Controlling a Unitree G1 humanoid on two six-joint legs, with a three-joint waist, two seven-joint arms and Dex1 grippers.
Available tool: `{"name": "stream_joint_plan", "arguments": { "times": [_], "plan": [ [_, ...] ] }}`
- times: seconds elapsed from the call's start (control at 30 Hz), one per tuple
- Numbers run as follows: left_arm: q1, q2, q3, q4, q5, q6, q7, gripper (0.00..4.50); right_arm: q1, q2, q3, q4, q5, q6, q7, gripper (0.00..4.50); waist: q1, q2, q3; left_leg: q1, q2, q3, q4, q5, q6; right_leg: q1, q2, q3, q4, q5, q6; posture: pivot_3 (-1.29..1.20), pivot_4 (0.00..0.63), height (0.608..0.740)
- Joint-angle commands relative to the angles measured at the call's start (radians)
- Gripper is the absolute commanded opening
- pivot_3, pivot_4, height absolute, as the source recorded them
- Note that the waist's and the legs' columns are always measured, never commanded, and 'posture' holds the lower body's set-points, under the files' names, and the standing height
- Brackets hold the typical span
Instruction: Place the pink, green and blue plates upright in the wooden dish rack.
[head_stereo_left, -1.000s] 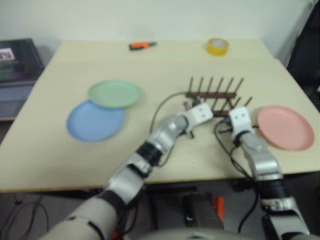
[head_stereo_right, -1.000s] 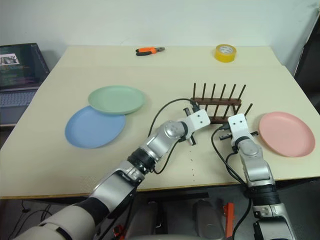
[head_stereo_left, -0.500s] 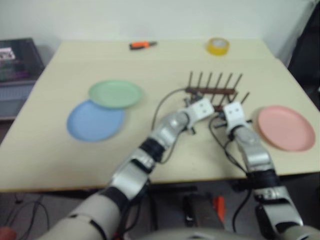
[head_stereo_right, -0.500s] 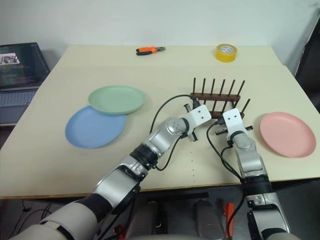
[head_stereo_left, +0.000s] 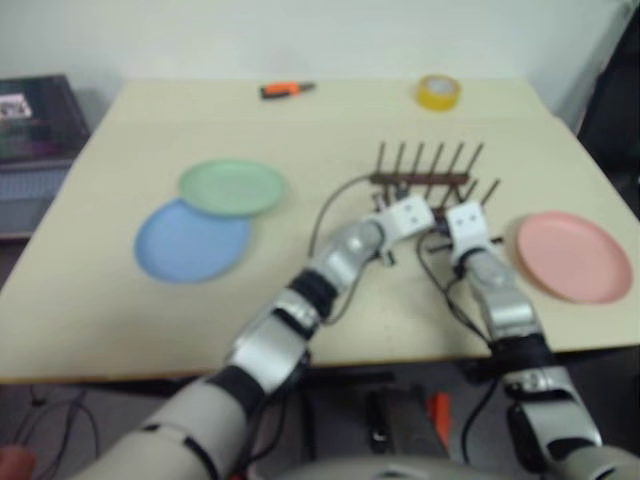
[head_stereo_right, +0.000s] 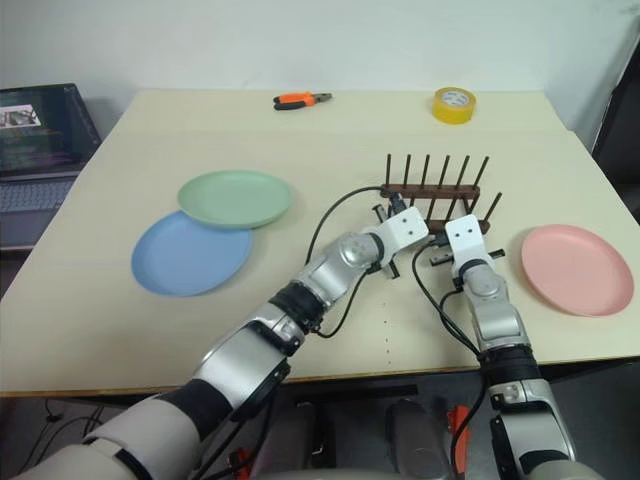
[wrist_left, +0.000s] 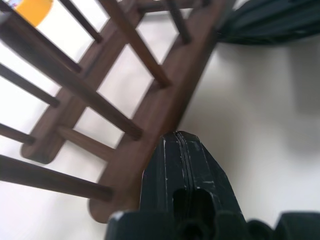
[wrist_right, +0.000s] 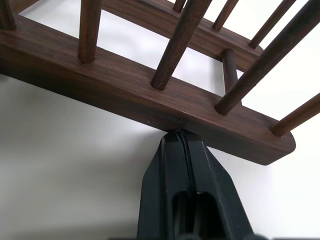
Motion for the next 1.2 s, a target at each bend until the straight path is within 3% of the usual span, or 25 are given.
{"name": "stream_joint_plan", "arguments": {
  "times": [0.03, 0.23, 0.43, 0.53, 0.63, 0.73, 0.9, 1.0, 1.2],
  "plan": [
    [-0.042, -0.022, 0.028, 0.021, 0.000, -0.042, 0.031, 0.00, -0.019, -0.009, 0.000, 0.019, -0.016, -0.022, -0.001, 0.01, 0.000, 0.000, 0.000, 0.000, 0.000, 0.000, 0.000, 0.000, 0.000, 0.000, 0.000, 0.000, 0.000, 0.000, 0.000, 0.00, 0.150, 0.740],
    [0.010, 0.013, 0.029, -0.147, -0.020, 0.023, -0.069, 0.00, 0.031, -0.015, 0.028, -0.130, -0.009, 0.046, 0.059, 0.01, 0.000, 0.000, 0.000, 0.000, 0.000, 0.000, -0.003, 0.000, 0.000, -0.001, 0.000, 0.000, -0.001, 0.000, 0.001, 0.00, 0.150, 0.740],
    [0.146, 0.121, 0.024, -0.639, -0.093, 0.314, -0.317, 0.00, 0.150, -0.043, 0.036, -0.514, 0.066, 0.304, 0.191, 0.01, 0.001, 0.001, 0.000, -0.001, 0.000, 0.000, -0.012, 0.000, 0.000, -0.005, 0.001, 0.000, 0.002, -0.005, -0.002, 0.00, 0.150, 0.740],
    [0.169, 0.185, 0.054, -0.860, -0.175, 0.496, -0.429, 0.62, 0.190, -0.110, 0.044, -0.710, 0.095, 0.481, 0.267, 0.00, 0.004, 0.002, 0.001, -0.001, 0.001, -0.001, -0.013, 0.000, -0.001, -0.006, 0.001, -0.001, 0.002, -0.007, -0.002, 0.00, 0.150, 0.740],
    [0.151, 0.243, 0.105, -0.978, -0.263, 0.637, -0.498, 1.55, 0.186, -0.168, 0.017, -0.866, 0.162, 0.636, 0.333, 0.52, 0.004, 0.002, 0.001, -0.001, 0.000, -0.001, -0.012, 0.000, -0.001, -0.005, 0.001, -0.001, 0.002, -0.008, -0.002, 0.00, 0.150, 0.740],
    [0.123, 0.286, 0.151, -1.031, -0.341, 0.724, -0.539, 2.63, 0.184, -0.268, -0.017, -0.973, 0.228, 0.739, 0.417, 1.57, 0.005, 0.002, 0.002, -0.001, 0.000, -0.002, -0.010, 0.000, -0.001, -0.004, 0.000, -0.003, 0.002, -0.008, -0.002, 0.00, 0.150, 0.740],
    [0.071, 0.341, 0.244, -1.045, -0.508, 0.798, -0.623, 4.47, 0.138, -0.420, -0.192, -1.070, 0.396, 0.923, 0.562, 3.32, 0.007, 0.002, 0.002, 0.000, 0.000, -0.002, -0.009, 0.000, -0.001, -0.002, -0.001, -0.002, 0.000, -0.010, -0.006, 0.00, 0.150, 0.740],
    [0.028, 0.324, 0.324, -1.033, -0.659, 0.882, -0.680, 4.50, 0.082, -0.464, -0.304, -1.048, 0.480, 1.046, 0.606, 4.40, 0.009, 0.001, 0.003, 0.000, 0.000, -0.002, -0.009, 0.000, -0.001, -0.002, -0.001, -0.002, 0.000, -0.010, -0.006, 0.00, 0.150, 0.740],
    [0.003, 0.337, 0.213, -1.024, -0.646, 0.788, -0.680, 4.50, 0.075, -0.551, -0.444, -0.948, 0.468, 1.266, 0.546, 4.46, 0.024, 0.001, 0.003, 0.000, -0.001, -0.001, -0.011, 0.000, -0.001, -0.002, -0.001, -0.002, 0.000, -0.009, -0.002, 0.00, 0.150, 0.740]
  ]
}}
